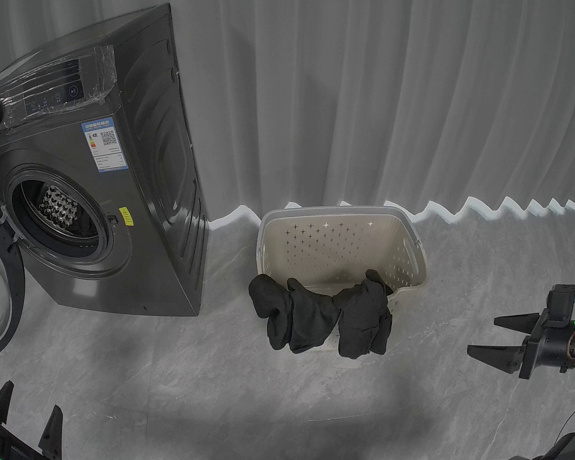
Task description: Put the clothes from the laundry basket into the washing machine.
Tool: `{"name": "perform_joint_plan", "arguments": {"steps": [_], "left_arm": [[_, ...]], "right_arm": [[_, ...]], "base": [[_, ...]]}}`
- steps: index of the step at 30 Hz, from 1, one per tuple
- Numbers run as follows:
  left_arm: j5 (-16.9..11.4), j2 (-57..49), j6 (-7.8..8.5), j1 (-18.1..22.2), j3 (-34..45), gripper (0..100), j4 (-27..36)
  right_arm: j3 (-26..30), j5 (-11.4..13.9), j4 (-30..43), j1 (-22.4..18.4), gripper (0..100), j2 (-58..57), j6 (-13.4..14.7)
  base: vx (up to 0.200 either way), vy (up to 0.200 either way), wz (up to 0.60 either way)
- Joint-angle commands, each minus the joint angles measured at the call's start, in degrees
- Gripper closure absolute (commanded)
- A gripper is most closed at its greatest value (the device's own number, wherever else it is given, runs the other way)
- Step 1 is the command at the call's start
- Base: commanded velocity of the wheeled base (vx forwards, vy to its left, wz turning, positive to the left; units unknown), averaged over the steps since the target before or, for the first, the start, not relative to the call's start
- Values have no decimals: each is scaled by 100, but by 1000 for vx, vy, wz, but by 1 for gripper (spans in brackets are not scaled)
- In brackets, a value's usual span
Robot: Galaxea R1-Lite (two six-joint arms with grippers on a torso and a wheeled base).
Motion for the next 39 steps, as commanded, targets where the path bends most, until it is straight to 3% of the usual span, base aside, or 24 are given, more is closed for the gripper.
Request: {"name": "perform_joint_plan", "arguments": {"steps": [1,7,14,17,23,28,39], "left_arm": [[2,-93,-11,4,101,0,2],[2,-93,-11,4,101,0,2],[2,-93,-11,4,101,0,2],[2,-93,-2,4,101,0,2],[2,-93,-11,4,101,0,2],[2,-93,-2,4,101,0,2],[2,-93,-2,4,101,0,2]], "right_arm": [[11,-13,-288,185,0,914,123],[20,-215,-824,449,0,1608,176],[-156,-610,-1158,932,0,2127,738],[-235,-786,-1431,1020,0,2478,809],[-341,-1111,-2125,1161,0,3252,844],[-411,-1261,-2767,1319,0,3867,1028],[-903,-1999,-3795,1477,0,5387,1143]], "base": [[0,0,0],[167,0,0],[200,0,0],[200,0,0],[0,0,0],[0,0,0],[0,0,0]]}}
